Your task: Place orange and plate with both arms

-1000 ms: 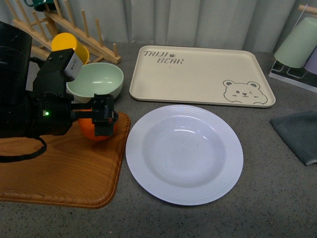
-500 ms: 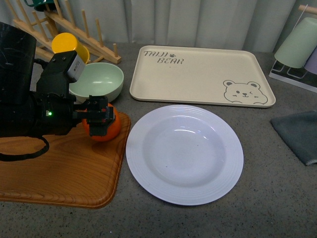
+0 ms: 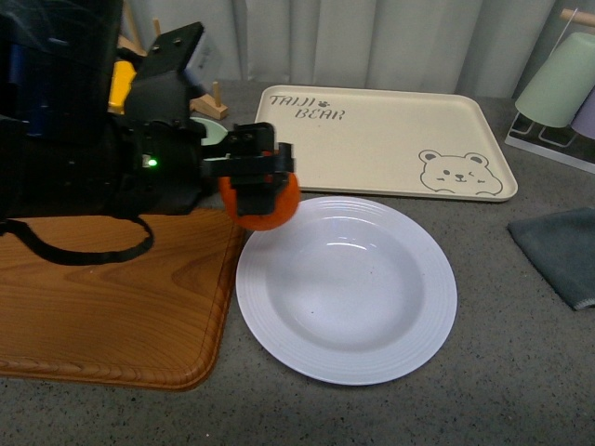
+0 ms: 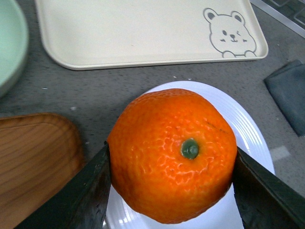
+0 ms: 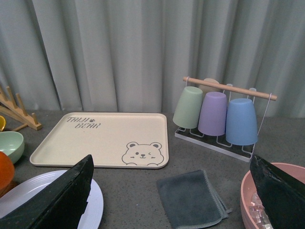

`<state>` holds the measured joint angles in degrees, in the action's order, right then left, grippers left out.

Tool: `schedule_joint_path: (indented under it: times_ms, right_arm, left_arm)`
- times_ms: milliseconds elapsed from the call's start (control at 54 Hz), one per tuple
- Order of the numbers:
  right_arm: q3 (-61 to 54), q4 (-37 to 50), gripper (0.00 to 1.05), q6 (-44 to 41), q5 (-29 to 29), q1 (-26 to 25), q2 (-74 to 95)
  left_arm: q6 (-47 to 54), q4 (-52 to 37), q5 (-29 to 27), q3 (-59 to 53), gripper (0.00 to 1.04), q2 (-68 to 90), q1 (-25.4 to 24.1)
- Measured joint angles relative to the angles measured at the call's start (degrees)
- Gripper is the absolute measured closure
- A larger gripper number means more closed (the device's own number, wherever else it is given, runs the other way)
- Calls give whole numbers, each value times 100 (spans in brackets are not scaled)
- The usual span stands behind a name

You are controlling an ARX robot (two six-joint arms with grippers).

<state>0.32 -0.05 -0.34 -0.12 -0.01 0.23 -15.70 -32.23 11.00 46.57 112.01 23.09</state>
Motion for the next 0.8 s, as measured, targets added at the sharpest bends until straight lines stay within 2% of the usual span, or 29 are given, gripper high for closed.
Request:
schedule_joint_path:
  times_ms: [222, 630, 704, 796]
  right_arm:
    - [0, 0, 9, 0, 0, 0, 0]
    - [0, 0, 9, 0, 0, 0, 0]
    - [0, 0, 9, 0, 0, 0, 0]
    - [0, 0, 9, 0, 0, 0, 0]
  left_arm:
    - [-247, -118, -42, 136, 41, 682, 492]
    - [-420, -286, -50, 199, 40, 1141, 656]
    - [-407, -286, -125, 199, 28, 1141, 656]
    - [-411, -284, -146, 179, 9, 1056, 654]
